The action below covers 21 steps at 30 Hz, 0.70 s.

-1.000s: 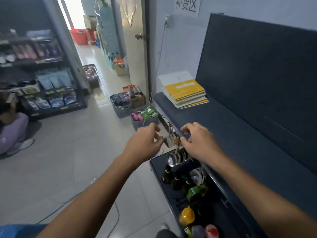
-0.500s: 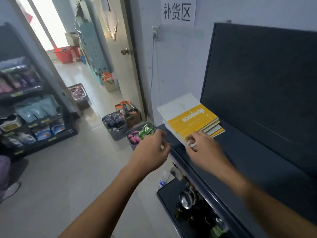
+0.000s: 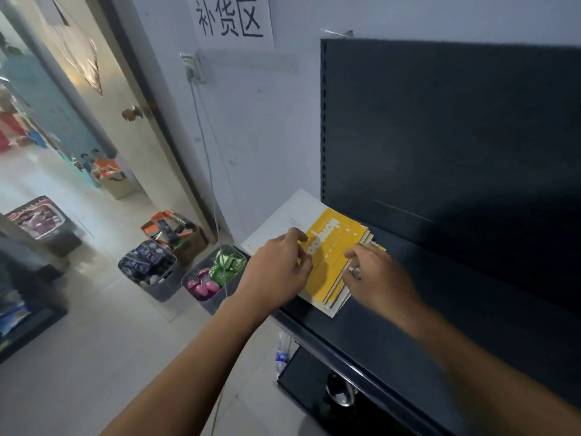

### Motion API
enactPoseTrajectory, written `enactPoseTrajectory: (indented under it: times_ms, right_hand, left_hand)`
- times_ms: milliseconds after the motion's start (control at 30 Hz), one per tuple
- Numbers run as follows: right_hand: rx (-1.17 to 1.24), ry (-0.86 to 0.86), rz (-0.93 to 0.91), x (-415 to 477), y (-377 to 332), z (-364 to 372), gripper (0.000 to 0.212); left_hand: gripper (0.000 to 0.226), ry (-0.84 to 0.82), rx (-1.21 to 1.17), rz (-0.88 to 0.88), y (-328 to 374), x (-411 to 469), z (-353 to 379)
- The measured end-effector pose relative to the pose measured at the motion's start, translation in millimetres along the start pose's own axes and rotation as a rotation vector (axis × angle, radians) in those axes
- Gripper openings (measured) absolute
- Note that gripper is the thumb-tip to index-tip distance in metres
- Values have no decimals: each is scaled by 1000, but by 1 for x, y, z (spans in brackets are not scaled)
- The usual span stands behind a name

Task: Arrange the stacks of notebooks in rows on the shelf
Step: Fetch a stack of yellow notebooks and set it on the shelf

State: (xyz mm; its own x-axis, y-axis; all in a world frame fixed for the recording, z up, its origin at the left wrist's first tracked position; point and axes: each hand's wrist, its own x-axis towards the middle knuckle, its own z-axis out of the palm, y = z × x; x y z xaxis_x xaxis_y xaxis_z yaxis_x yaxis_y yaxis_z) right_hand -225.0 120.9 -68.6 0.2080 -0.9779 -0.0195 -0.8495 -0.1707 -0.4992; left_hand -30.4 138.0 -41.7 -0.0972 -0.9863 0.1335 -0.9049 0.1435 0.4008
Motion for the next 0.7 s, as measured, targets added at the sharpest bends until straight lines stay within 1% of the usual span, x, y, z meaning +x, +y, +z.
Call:
enactPoseTrajectory:
  times_ms: [167,233,300,400,467,533,633,700]
  right_hand:
    - [17,2,186,12,-5,7,31]
    - [22,8,267,18,-12,10,28]
    - [38,29,356,23,-21,13,24]
    - [64,66,472,27,-34,23,22]
    - [68,109,524,29,-39,34,16]
    - [60,147,571,31,-45,43,14]
    - [65,205,638,32,-52,51,16]
    - [69,243,659,33,-57,54,16]
  left_hand:
    - [30,-29,-19,109,-18,38,4]
    - [33,-46,-31,126,-27,57,4]
    - [36,-27,-21,127,-37,75,3]
    - [45,60,105,138,-56,96,0]
    - [54,70,198,133,-68,105,0]
    - [57,0,195,108,-78,112,3]
    - [57,-169,40,54,-83,114,6]
    - [54,-223,6,63,-86,114,8]
